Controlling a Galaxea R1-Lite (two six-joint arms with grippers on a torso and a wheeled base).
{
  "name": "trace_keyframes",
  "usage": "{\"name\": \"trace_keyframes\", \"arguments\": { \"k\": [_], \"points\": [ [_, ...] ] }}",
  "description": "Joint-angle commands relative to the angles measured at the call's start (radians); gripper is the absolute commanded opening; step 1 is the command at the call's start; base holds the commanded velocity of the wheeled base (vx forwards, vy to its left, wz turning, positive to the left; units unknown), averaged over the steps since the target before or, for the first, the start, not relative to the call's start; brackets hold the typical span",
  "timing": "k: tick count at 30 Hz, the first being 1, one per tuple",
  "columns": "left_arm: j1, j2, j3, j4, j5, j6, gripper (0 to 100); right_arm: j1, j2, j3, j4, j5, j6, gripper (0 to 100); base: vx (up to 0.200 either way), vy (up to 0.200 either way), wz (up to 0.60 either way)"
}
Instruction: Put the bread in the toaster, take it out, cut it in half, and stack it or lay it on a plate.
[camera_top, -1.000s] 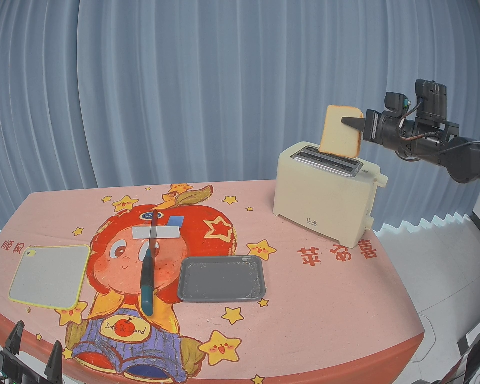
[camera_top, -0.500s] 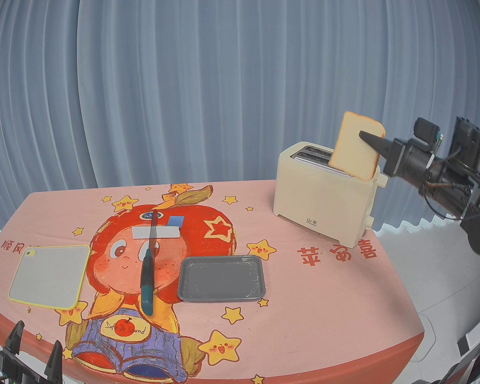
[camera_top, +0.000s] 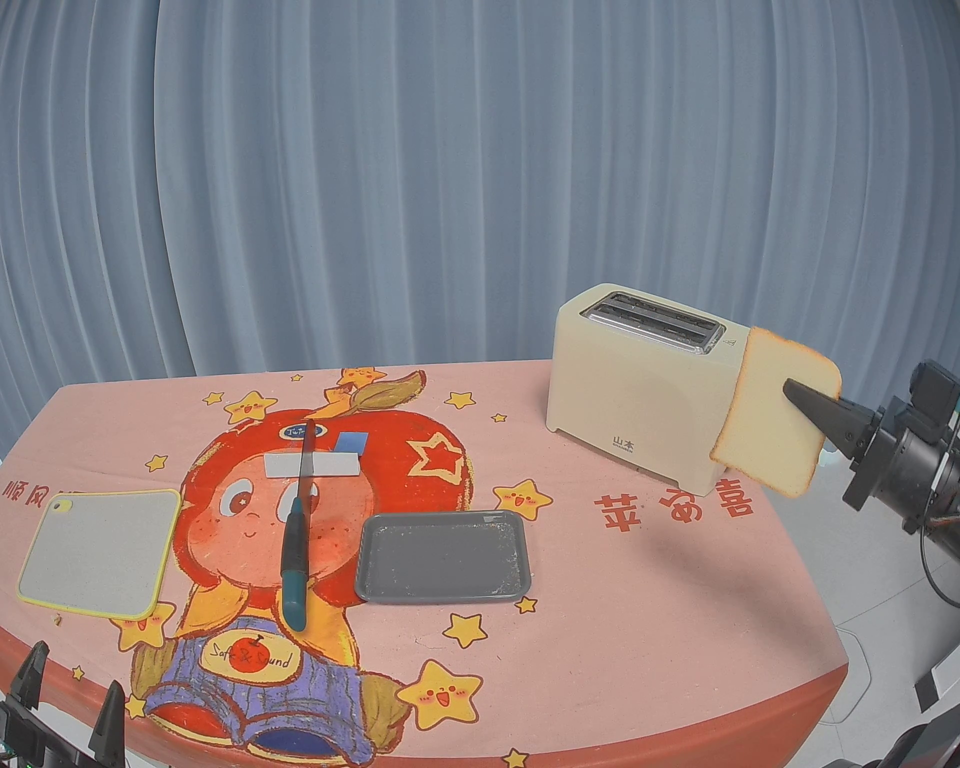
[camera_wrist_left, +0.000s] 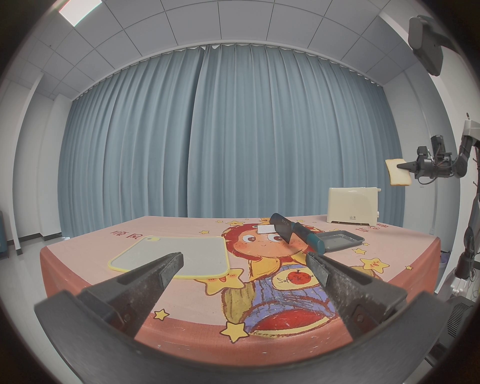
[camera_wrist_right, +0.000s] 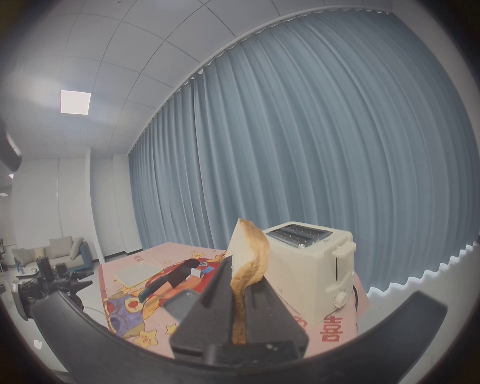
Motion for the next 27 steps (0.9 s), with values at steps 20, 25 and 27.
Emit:
{"name": "trace_keyframes", "arguments": {
  "k": [20, 25, 27],
  "points": [
    [-0.001, -0.002, 0.018, 0.000, -0.002, 0.001, 100, -0.008, -0.157, 0.156, -0.004, 0.001, -0.139, 0, 0.000, 0.000, 0.00],
    [0.001, -0.002, 0.018, 0.000, 0.000, 0.000, 100, -0.023, -0.155, 0.161, -0.004, 0.003, -0.140, 0, 0.000, 0.000, 0.00],
    [0.001, -0.002, 0.018, 0.001, -0.002, 0.000, 100, -0.025, -0.155, 0.164, -0.002, 0.003, -0.142, 0, 0.000, 0.000, 0.00]
  ]
}}
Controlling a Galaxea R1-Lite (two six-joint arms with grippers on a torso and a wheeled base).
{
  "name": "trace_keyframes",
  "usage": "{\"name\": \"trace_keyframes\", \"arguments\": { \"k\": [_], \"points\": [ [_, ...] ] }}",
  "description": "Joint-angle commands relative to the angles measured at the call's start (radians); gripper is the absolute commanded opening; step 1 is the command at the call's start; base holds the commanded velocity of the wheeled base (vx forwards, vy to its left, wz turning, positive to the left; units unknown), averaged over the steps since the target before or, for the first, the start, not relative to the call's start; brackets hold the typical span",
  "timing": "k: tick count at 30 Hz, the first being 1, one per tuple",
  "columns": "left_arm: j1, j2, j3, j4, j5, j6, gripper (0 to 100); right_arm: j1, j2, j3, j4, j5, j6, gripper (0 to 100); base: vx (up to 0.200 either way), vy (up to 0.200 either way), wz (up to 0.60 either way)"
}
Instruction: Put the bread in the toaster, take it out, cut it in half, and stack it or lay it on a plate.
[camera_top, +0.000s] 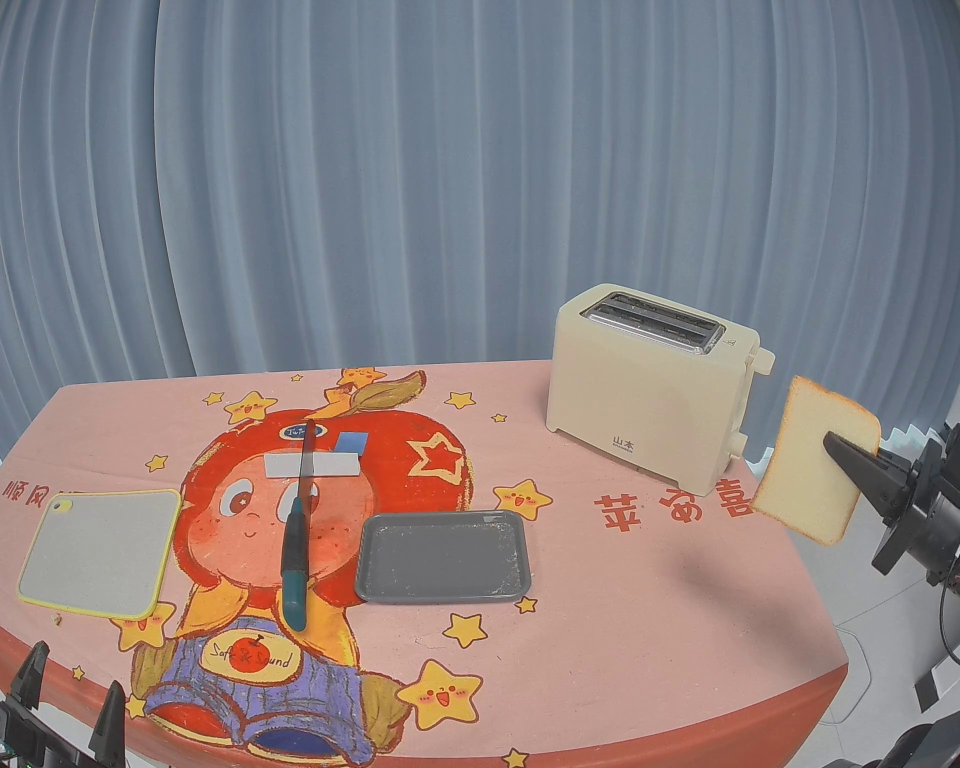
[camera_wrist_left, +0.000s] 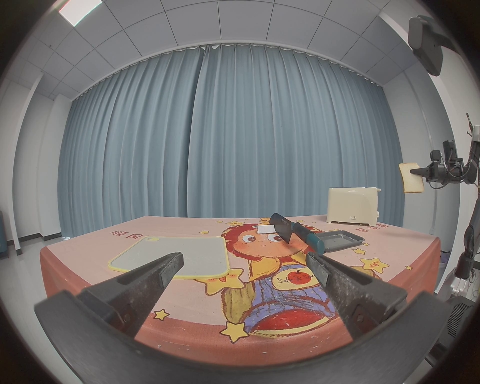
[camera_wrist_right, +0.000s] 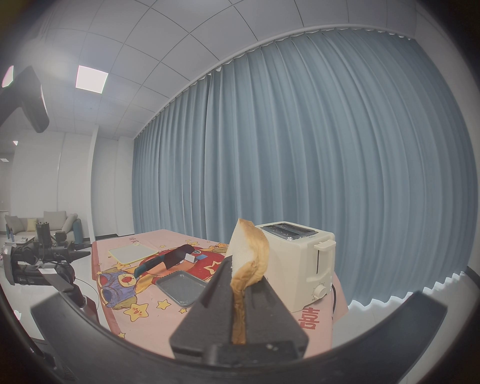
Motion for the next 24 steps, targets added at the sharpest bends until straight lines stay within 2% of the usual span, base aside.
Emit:
{"name": "trace_keyframes", "arguments": {
  "k": [1, 8, 20, 24],
  "points": [
    [0.000, -0.002, 0.018, 0.001, 0.000, 0.000, 100, -0.003, 0.002, 0.003, 0.001, 0.001, -0.002, 0, 0.000, 0.000, 0.00],
    [0.000, -0.002, 0.018, 0.001, 0.007, 0.001, 100, 0.000, 0.018, 0.007, 0.010, 0.001, -0.009, 0, 0.000, 0.000, 0.00],
    [0.000, -0.002, 0.018, 0.000, 0.006, -0.002, 100, 0.004, 0.018, 0.007, 0.013, 0.001, -0.009, 0, -0.200, 0.000, 0.00],
    [0.000, -0.002, 0.018, 0.000, 0.006, -0.002, 100, 0.004, 0.022, 0.003, 0.013, 0.001, -0.009, 0, 0.000, 0.000, 0.00]
  ]
}}
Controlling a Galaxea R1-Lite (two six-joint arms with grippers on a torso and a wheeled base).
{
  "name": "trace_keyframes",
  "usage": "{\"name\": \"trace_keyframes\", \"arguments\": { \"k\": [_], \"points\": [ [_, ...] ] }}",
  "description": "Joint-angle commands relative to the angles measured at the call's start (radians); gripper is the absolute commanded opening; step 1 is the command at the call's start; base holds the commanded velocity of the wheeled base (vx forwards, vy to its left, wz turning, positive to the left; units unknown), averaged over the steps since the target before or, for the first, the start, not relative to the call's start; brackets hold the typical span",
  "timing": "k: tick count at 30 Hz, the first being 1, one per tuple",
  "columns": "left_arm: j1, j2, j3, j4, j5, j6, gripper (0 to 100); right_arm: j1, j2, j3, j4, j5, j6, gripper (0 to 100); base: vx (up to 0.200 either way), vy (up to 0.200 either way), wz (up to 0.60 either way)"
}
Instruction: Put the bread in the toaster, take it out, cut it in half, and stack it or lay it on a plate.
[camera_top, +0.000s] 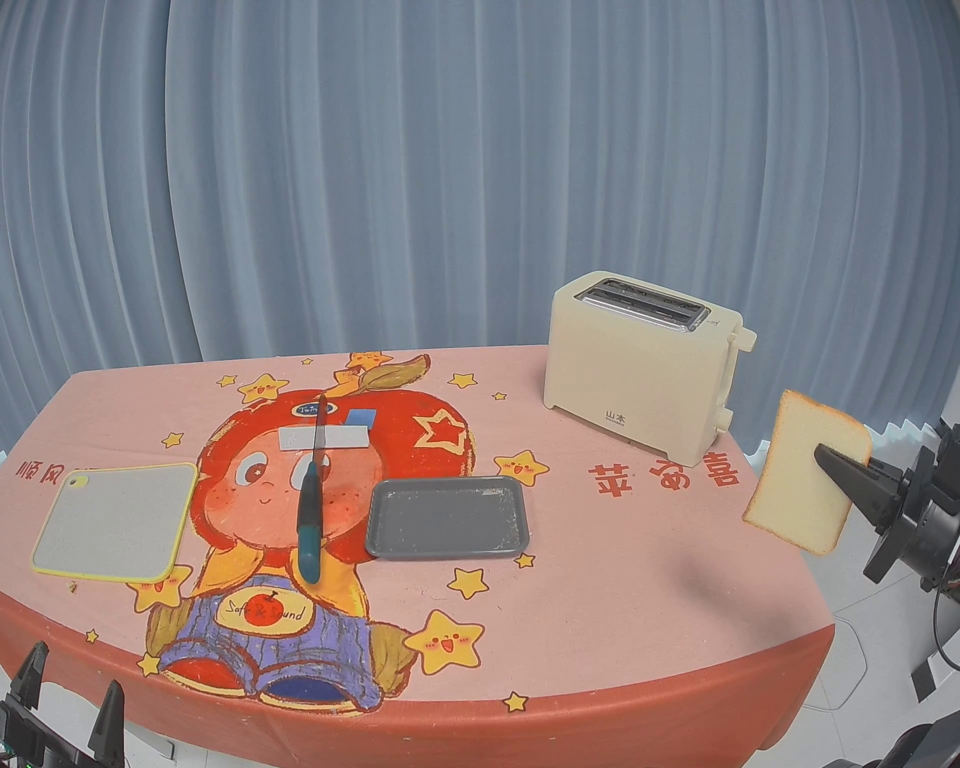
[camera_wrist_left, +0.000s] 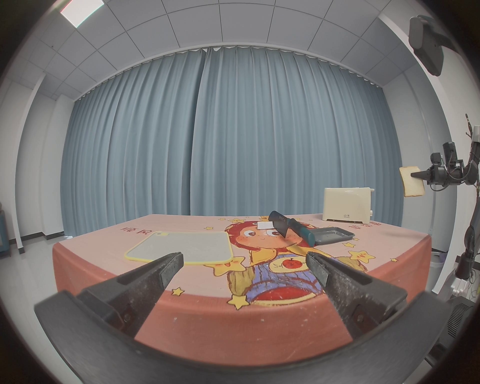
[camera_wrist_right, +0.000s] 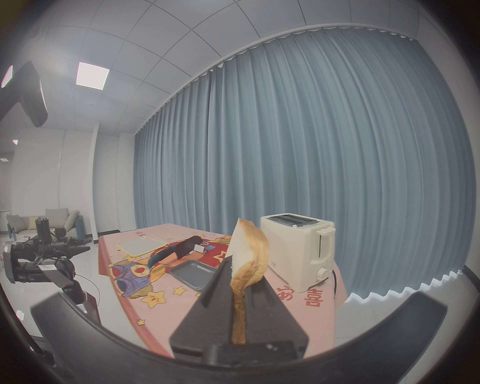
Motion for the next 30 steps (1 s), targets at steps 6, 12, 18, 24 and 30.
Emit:
{"name": "trace_keyframes", "arguments": {
  "k": [6, 12, 18, 24, 30],
  "points": [
    [0.000, -0.002, 0.018, 0.000, 0.000, -0.002, 100, -0.008, 0.019, -0.023, 0.000, -0.001, 0.003, 0, 0.000, 0.000, 0.00],
    [0.000, -0.002, 0.018, 0.000, 0.001, -0.005, 100, 0.015, 0.025, -0.030, -0.006, -0.001, 0.020, 0, 0.000, 0.000, 0.00],
    [0.000, -0.002, 0.018, 0.000, 0.000, -0.005, 100, 0.015, 0.037, -0.040, -0.003, -0.001, 0.023, 0, 0.000, 0.000, 0.00],
    [0.000, -0.002, 0.018, -0.002, 0.000, -0.005, 100, 0.021, 0.036, -0.040, -0.005, -0.001, 0.025, 0, 0.000, 0.000, 0.00],
    [0.000, -0.002, 0.018, -0.002, 0.000, -0.005, 100, 0.024, 0.037, -0.039, -0.002, -0.001, 0.023, 0, 0.000, 0.133, 0.00]
  ]
}}
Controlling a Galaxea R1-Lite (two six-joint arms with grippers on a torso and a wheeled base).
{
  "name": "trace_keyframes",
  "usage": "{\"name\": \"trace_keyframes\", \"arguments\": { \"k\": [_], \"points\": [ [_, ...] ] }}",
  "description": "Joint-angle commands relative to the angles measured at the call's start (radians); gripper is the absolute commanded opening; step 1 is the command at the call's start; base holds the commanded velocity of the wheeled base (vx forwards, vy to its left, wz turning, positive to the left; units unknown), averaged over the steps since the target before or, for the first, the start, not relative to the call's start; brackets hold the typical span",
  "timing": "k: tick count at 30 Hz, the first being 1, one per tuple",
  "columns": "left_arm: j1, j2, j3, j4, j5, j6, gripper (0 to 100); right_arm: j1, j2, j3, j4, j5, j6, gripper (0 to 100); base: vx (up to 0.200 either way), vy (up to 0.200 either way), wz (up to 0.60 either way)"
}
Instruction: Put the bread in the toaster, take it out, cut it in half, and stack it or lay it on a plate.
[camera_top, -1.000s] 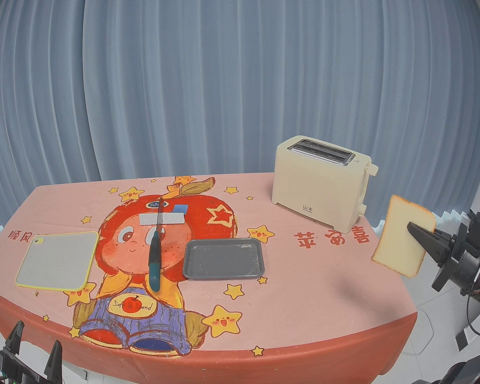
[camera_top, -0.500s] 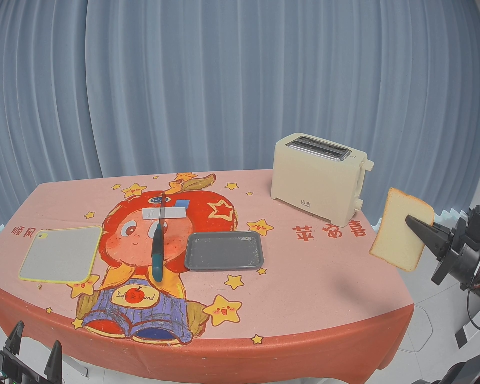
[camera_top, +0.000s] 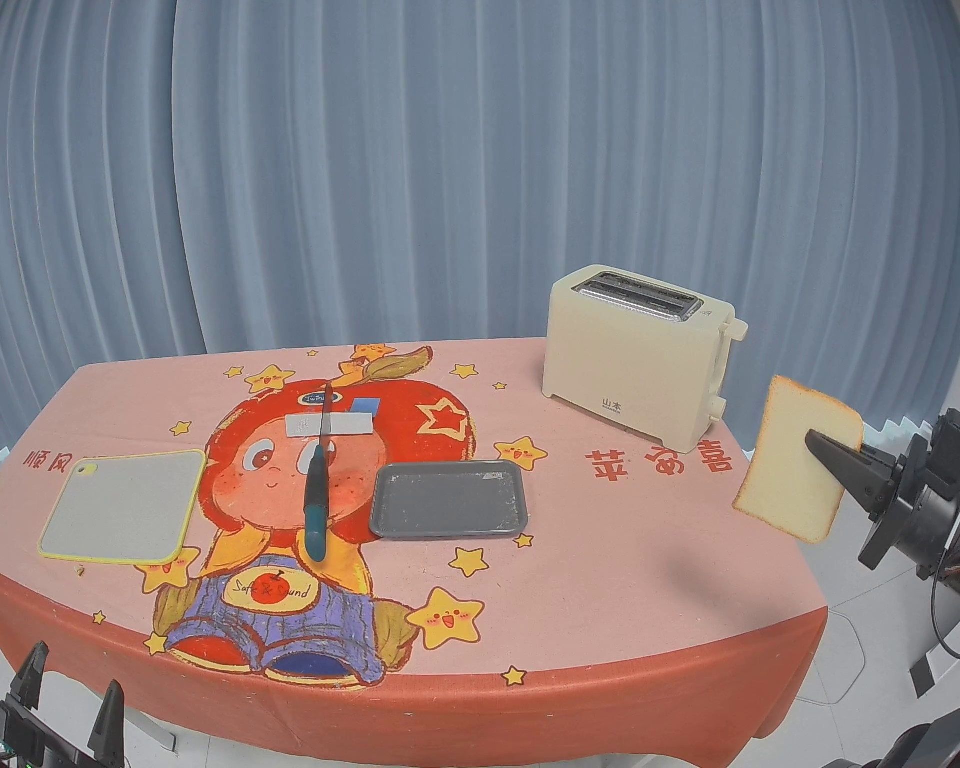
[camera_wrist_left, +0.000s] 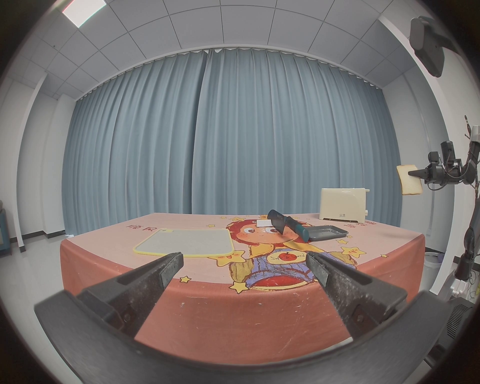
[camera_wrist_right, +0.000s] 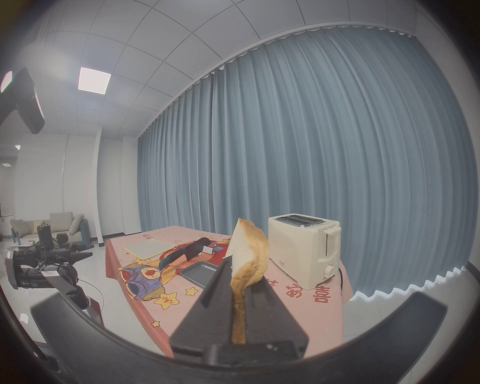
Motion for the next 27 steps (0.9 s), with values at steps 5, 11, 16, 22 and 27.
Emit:
{"name": "trace_keyframes", "arguments": {
  "k": [5, 11, 16, 22, 27],
  "points": [
    [0.000, -0.002, 0.018, -0.002, 0.000, 0.000, 100, 0.002, 0.005, 0.002, 0.000, 0.001, 0.000, 0, 0.000, 0.200, 0.00],
    [0.000, -0.002, 0.018, 0.000, 0.002, 0.000, 100, 0.003, 0.005, 0.002, 0.000, 0.001, 0.000, 0, 0.000, 0.200, 0.00],
    [0.000, -0.002, 0.018, 0.000, 0.000, 0.000, 100, 0.003, 0.005, 0.008, 0.000, 0.001, -0.002, 0, 0.000, 0.200, 0.00],
    [0.000, -0.002, 0.018, -0.002, 0.000, 0.000, 100, 0.011, 0.005, 0.009, 0.000, 0.001, -0.002, 0, 0.000, 0.200, 0.00],
    [0.000, -0.002, 0.018, -0.002, 0.000, 0.001, 100, 0.011, 0.005, 0.006, 0.000, 0.001, 0.000, 0, 0.000, 0.200, 0.00]
  ]
}}
